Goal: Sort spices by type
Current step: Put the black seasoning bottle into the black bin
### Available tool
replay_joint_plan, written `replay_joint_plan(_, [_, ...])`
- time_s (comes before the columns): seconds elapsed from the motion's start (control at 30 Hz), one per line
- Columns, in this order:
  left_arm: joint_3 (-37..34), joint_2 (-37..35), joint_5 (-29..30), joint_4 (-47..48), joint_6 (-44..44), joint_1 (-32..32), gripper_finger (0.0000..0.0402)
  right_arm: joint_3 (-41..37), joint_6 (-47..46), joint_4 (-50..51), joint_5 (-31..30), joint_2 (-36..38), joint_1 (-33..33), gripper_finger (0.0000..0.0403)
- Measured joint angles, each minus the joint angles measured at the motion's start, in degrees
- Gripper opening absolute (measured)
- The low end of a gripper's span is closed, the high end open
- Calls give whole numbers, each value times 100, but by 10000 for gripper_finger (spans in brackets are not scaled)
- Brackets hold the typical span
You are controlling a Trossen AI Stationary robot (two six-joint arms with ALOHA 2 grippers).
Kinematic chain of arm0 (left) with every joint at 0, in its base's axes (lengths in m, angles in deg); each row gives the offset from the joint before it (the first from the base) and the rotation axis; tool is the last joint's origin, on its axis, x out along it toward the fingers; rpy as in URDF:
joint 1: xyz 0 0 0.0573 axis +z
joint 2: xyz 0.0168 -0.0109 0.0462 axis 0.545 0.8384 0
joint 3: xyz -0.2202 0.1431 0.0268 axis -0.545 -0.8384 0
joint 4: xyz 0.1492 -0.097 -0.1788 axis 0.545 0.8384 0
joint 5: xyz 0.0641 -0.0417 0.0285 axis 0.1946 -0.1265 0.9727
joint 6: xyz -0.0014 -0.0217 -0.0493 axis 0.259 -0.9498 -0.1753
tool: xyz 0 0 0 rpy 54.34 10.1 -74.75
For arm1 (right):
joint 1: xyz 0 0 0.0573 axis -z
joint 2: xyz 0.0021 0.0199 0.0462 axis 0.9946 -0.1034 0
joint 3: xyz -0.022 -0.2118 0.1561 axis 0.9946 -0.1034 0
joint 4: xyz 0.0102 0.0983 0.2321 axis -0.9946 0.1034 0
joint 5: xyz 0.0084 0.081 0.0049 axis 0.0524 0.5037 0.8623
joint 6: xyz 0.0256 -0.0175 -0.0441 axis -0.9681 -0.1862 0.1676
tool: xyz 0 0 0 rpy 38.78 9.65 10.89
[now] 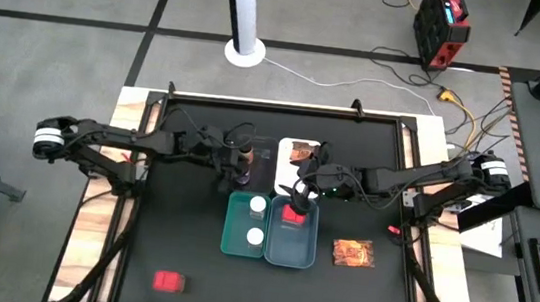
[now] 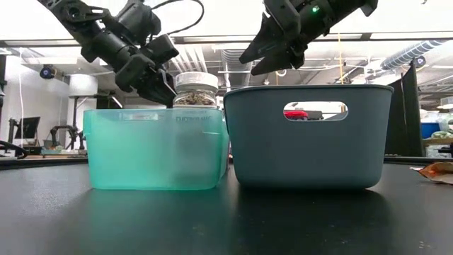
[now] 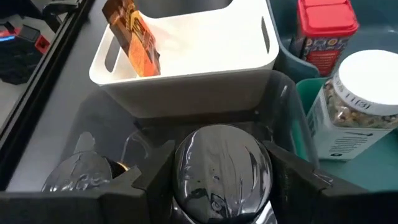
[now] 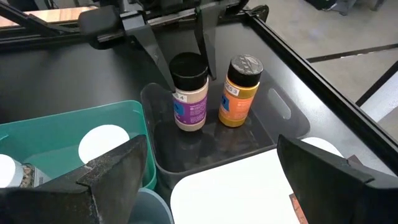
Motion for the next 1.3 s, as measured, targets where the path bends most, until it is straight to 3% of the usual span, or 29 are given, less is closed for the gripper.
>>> replay_joint_plan(0.5, [-204,84,-395,-380,0,181,185,-18,31,-6,1,0,-2,350])
replay_joint_plan(1.13, [-261,91,-402,-256,-22,272,185,-26,17,-23,2,0,-2,350])
replay_joint_plan(1.3, [-262,162,-397,-262,-24,278,217,-26,22,-66,2,0,-2,350])
